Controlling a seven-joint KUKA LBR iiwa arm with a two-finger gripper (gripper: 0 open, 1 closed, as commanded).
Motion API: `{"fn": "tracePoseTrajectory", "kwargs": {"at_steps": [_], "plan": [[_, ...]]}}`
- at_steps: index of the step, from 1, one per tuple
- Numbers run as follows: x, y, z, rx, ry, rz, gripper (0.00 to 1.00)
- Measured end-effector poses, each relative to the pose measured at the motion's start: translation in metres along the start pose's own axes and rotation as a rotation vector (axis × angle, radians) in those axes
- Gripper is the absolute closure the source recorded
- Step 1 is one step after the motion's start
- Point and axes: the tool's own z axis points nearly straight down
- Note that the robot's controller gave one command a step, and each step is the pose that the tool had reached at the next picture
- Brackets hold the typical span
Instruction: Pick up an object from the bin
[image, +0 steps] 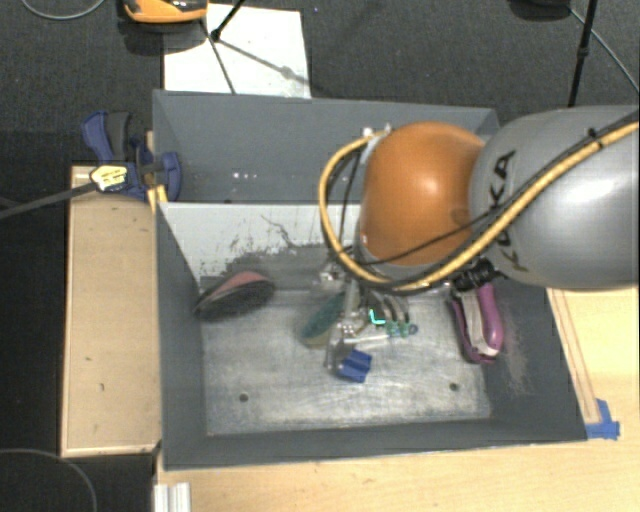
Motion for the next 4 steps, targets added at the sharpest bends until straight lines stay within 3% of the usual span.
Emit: {"fn": "tracePoseTrajectory", "kwargs": {"at_steps": [1,2,3,4], "plan": [[-0.033,-0.063,0.138,-0.003,-0.017,-0.143,0.0],[-0.039,-0.058,0.108,0.002,-0.01,-0.632,0.0],[-0.052,-0.076,0.108,0.002,-0.01,-0.602,0.0],[-0.057,-0.087,0.137,0.0,-0.011,-0.524,0.0]]}}
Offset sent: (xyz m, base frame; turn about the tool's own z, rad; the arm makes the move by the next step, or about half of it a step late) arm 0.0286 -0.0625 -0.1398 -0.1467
